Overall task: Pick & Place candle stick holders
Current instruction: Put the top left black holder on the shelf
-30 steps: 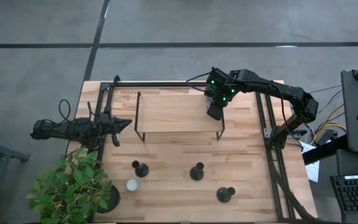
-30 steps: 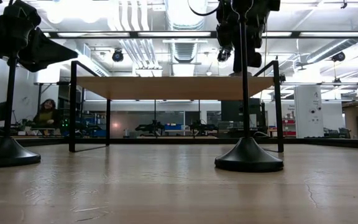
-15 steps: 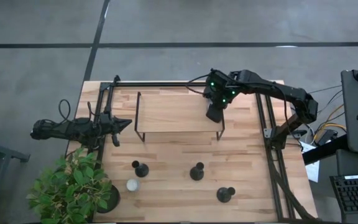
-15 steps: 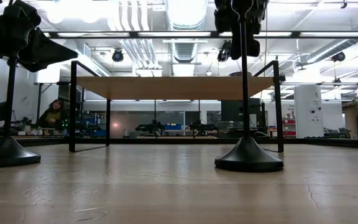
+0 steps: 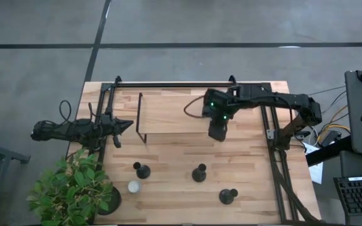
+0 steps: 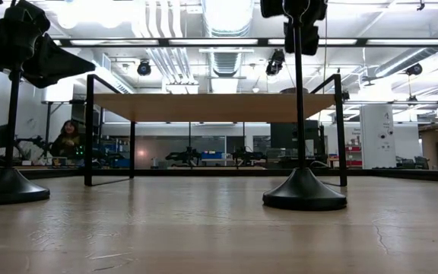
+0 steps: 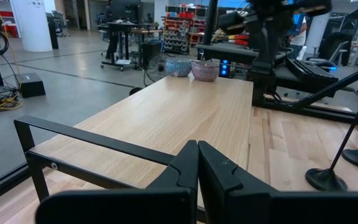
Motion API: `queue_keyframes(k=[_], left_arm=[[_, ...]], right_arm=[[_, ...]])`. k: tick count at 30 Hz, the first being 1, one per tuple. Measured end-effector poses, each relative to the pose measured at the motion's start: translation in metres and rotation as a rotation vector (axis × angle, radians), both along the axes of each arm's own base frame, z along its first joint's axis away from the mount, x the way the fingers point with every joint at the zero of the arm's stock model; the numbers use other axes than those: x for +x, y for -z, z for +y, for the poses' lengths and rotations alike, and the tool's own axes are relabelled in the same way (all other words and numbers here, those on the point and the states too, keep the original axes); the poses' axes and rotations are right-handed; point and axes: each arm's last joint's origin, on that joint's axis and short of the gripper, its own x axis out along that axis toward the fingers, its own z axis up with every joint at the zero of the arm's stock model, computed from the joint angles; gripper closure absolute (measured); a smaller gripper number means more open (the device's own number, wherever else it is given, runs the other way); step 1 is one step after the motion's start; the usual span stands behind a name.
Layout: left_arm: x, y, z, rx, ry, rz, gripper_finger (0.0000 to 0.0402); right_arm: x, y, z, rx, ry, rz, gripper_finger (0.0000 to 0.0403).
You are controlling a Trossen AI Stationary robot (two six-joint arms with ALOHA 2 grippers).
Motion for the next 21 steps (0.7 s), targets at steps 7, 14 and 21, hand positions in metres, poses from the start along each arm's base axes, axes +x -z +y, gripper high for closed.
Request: queue_keyframes(k=[7,14,21], left_arm=[[0.000,0.000,0.000,0.000,0.000,-0.001,0.0394],[0.000,0.000,0.000,0.000,0.000,0.000,0.0394],[0.000,0.000,0.000,0.000,0.001,0.000,0.0394]], right_arm=[[-0.001,-0.006,0.036,-0.097,-0.047,-0.031,0.0393],[-0.002,-0.009,0.073,-0.161,-0.081,-0.078,0.0394],[-0.008,-0.009,0.104,-0.143,-0.072,-0.072,0.0394]])
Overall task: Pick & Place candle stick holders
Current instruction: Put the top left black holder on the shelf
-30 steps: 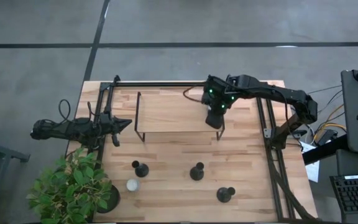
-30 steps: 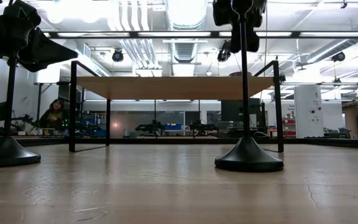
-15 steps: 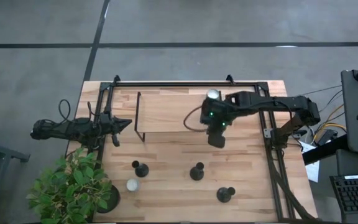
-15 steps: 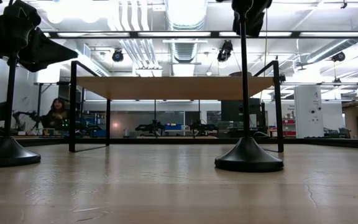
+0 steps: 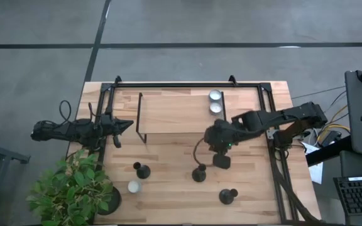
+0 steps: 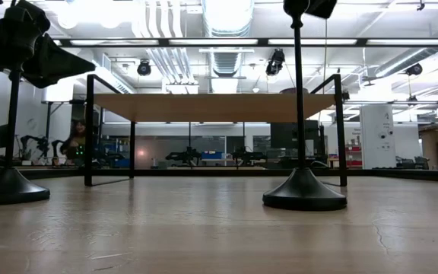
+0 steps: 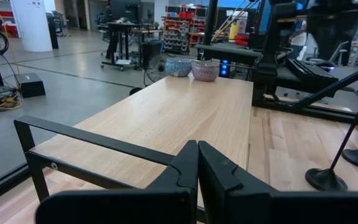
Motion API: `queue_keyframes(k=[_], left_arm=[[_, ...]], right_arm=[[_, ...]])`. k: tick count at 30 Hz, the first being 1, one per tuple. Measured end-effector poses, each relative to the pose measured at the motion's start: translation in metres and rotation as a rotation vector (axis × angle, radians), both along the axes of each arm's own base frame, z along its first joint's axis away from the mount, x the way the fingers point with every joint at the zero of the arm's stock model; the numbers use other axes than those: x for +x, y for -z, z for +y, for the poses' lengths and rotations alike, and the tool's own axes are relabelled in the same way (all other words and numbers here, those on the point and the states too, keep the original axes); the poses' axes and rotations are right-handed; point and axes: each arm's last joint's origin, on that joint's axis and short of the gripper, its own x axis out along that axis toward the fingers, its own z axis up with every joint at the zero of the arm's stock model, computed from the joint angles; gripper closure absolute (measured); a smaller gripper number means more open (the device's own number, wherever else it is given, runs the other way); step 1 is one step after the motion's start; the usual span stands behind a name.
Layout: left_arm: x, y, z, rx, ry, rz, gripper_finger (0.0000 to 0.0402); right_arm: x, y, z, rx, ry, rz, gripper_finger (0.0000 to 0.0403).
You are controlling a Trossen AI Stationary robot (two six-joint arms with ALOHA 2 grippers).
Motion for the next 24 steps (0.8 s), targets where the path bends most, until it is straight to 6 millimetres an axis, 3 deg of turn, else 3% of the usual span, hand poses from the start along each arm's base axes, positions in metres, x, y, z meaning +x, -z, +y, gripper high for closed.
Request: queue_keyframes(k=[9,24], left_arm=[[0.000,0.000,0.000,0.000,0.000,0.000,0.0394],[0.000,0.000,0.000,0.000,0.000,0.000,0.0394]], right_arm=[[-0.014,0.012,0.043,0.043,0.028,0.056,0.0394],[-0.069,0.016,0.108,-0.133,0.185,0.019,0.0394]])
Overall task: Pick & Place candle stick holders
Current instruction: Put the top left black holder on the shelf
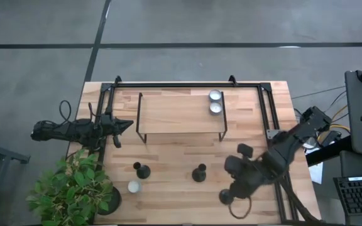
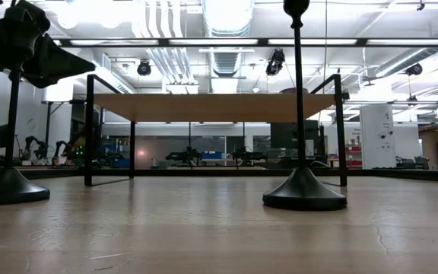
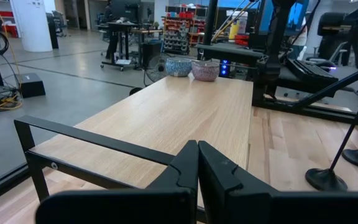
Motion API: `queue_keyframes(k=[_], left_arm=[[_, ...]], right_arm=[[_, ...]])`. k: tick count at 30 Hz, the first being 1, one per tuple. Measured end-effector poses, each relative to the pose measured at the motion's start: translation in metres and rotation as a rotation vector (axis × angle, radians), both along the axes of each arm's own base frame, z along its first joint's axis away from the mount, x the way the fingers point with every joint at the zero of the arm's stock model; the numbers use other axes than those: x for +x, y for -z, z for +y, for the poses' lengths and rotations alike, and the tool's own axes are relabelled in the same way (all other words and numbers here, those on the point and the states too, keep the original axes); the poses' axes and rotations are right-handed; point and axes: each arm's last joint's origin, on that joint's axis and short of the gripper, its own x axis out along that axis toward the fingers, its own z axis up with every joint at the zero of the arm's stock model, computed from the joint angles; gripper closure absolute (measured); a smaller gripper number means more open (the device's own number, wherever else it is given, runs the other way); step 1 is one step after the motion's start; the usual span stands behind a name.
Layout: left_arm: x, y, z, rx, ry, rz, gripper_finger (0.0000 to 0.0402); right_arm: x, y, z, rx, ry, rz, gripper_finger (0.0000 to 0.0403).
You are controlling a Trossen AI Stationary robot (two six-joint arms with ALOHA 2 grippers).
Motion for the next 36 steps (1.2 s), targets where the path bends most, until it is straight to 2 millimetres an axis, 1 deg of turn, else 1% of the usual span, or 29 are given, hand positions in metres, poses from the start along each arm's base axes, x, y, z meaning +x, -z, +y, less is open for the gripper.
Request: queue_keyframes(k=[6,11,13,22,26,28,36], left_arm=[[0.000,0.000,0.000,0.000,0.000,0.000,0.0394],[0.000,0.000,0.000,0.000,0.000,0.000,0.0394],[0.000,0.000,0.000,0.000,0.000,0.001,0.0394],[0.000,0.000,0.000,0.000,0.000,0.000,0.0394],[0.000,0.000,0.000,0.000,0.000,0.000,0.0394],[0.000,0.000,0.000,0.000,0.000,0.000,0.0394],[0.000,0.000,0.000,0.000,0.000,-0.003,0.0394]], right_arm=[[-0.017,-0.002,0.018,-0.044,0.010,-0.084,0.0394],[-0.028,-0.003,0.028,-0.196,-0.020,-0.238,0.0394],[-0.030,-0.004,0.030,-0.243,-0.037,-0.271,0.0394],[-0.028,-0.006,0.028,-0.359,-0.048,-0.342,0.0394],[-0.028,-0.008,0.026,-0.456,-0.050,-0.403,0.0394],[-0.027,-0.009,0.025,-0.472,-0.046,-0.409,0.0394],[-0.017,-0.012,0.013,-0.515,0.059,-0.466,0.0394]])
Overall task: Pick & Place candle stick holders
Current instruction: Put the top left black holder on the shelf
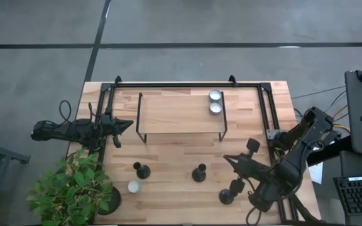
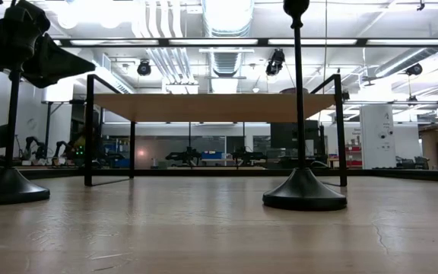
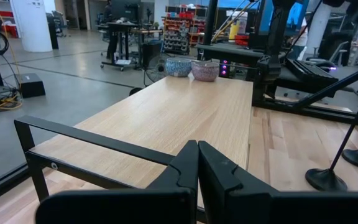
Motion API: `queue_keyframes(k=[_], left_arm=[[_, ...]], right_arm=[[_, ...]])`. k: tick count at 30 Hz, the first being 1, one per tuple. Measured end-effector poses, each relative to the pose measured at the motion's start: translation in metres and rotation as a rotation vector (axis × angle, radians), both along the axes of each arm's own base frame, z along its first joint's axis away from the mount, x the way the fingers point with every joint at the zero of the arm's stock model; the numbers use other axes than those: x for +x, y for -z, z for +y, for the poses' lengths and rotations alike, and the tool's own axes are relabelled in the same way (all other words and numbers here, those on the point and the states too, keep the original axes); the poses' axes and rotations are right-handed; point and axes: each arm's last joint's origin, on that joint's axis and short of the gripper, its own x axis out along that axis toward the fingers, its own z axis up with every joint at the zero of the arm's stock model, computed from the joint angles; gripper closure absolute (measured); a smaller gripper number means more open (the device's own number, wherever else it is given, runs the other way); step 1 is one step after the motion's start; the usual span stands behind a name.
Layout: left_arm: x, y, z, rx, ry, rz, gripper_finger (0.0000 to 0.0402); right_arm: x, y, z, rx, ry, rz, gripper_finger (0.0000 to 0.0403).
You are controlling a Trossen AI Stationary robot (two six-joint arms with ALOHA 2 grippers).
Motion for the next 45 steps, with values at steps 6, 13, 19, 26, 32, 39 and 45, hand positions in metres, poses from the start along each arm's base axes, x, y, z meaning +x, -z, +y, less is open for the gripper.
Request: queue_keyframes(k=[6,13,19,26,32,39,45], left_arm=[[0.000,0.000,0.000,0.049,0.004,0.017,0.0394],[0.000,-0.002,0.000,-0.090,-0.007,-0.051,0.0394],[0.000,-0.018,0.001,-0.085,-0.039,-0.209,0.0394],[0.000,-0.030,-0.002,-0.245,0.079,-0.381,0.0394],[0.012,-0.031,-0.009,-0.318,0.253,-0.359,0.0392],[0.034,-0.054,-0.015,-0.272,0.325,-0.292,0.0319],[0.055,-0.081,-0.026,-0.332,0.431,-0.083,0.0226]], right_arm=[[0.003,-0.002,-0.014,-0.021,0.022,0.022,0.0394],[-0.003,0.013,-0.031,-0.066,0.001,0.048,0.0394],[-0.013,0.018,-0.046,0.027,-0.150,-0.038,0.0395],[-0.025,0.022,-0.066,0.145,-0.611,-0.246,0.0394],[-0.031,0.031,-0.088,0.131,-0.676,-0.316,0.0394],[-0.027,0.029,-0.095,0.069,-0.690,-0.314,0.0394],[-0.024,0.024,-0.094,0.061,-0.719,-0.317,0.0394]])
